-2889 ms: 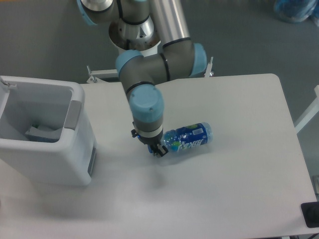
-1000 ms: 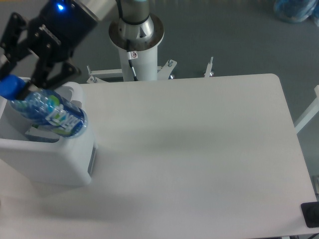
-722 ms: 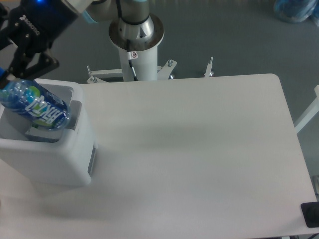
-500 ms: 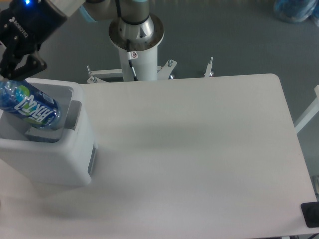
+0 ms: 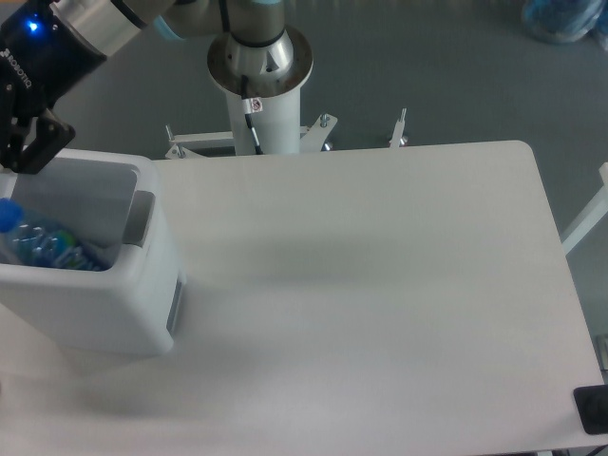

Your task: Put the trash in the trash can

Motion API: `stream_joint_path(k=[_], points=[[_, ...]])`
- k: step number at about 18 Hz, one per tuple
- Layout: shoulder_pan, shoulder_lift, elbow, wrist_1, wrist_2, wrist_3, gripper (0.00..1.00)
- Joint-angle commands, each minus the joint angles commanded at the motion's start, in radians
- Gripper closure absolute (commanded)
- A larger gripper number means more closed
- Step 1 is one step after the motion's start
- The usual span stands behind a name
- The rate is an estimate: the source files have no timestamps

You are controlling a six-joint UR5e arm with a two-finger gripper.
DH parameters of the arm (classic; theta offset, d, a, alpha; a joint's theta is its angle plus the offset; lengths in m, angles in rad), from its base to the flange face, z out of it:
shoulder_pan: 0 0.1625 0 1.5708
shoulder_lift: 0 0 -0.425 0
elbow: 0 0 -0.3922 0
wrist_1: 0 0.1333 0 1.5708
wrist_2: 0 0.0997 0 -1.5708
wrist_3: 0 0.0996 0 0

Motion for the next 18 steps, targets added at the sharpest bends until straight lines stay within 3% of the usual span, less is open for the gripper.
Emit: stream_joint_path(k=[6, 12, 18], points=[[0.169, 0.060, -0.132, 0.000, 0.008, 0.078, 0.00], [0.317, 0.046, -0.152, 0.000, 0.031, 0.112, 0.00], [0.344, 0.026, -0.216, 0.000, 0.332, 0.250, 0.00]])
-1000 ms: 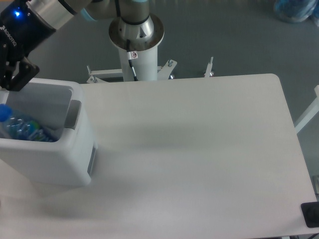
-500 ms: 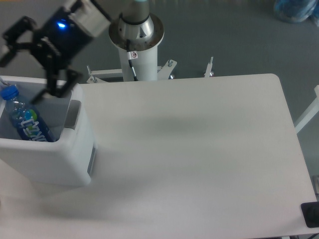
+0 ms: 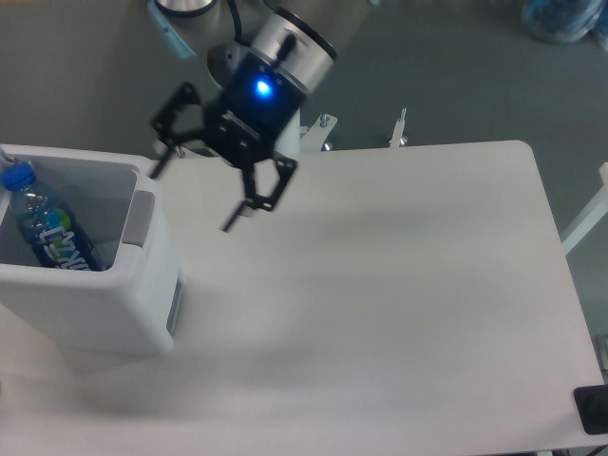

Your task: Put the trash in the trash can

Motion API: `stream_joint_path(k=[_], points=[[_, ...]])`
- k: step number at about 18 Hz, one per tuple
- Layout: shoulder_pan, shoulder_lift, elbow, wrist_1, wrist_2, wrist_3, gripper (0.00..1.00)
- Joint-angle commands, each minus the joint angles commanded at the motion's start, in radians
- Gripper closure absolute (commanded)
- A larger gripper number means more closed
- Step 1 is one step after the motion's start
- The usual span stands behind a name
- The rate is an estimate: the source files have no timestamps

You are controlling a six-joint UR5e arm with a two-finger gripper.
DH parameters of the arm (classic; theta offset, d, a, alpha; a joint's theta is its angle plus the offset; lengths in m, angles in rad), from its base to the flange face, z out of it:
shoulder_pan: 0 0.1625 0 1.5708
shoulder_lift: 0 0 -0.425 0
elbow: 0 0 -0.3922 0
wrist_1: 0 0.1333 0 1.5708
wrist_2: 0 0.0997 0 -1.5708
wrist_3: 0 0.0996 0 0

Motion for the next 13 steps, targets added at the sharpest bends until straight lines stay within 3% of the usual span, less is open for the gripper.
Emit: stream_joint_path(k=[8, 13], points=[[-0.006, -0.066, -0.018, 0.002, 0.370, 0.118, 0.00], [-0.003, -0.086, -0.069, -0.002, 0.484, 0.426, 0.00]])
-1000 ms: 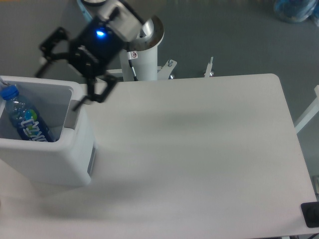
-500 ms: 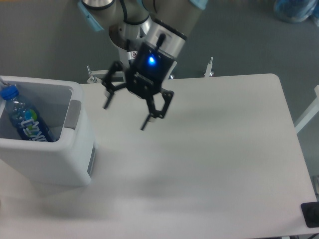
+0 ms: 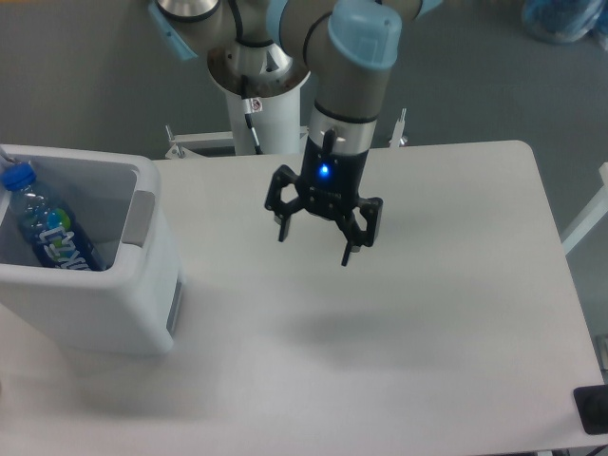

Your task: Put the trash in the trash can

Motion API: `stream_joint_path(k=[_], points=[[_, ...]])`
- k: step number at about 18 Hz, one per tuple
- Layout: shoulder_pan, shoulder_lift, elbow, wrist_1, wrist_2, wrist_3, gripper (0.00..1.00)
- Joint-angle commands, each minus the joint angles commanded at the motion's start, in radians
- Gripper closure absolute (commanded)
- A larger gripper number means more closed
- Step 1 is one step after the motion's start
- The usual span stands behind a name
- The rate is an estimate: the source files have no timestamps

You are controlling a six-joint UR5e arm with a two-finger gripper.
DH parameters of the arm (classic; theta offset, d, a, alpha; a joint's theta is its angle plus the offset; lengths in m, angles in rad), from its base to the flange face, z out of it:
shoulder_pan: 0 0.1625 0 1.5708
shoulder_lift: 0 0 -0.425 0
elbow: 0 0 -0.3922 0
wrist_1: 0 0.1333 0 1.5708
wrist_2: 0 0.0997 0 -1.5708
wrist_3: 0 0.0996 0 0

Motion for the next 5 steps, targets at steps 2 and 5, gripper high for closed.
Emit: stream_joint_path(k=[2, 5], points=[[0.012, 0.000, -0.003, -0.003, 0.011, 0.011, 0.00], [0.009, -0.005, -0.012, -0.009, 0.108, 0.011, 0.00]])
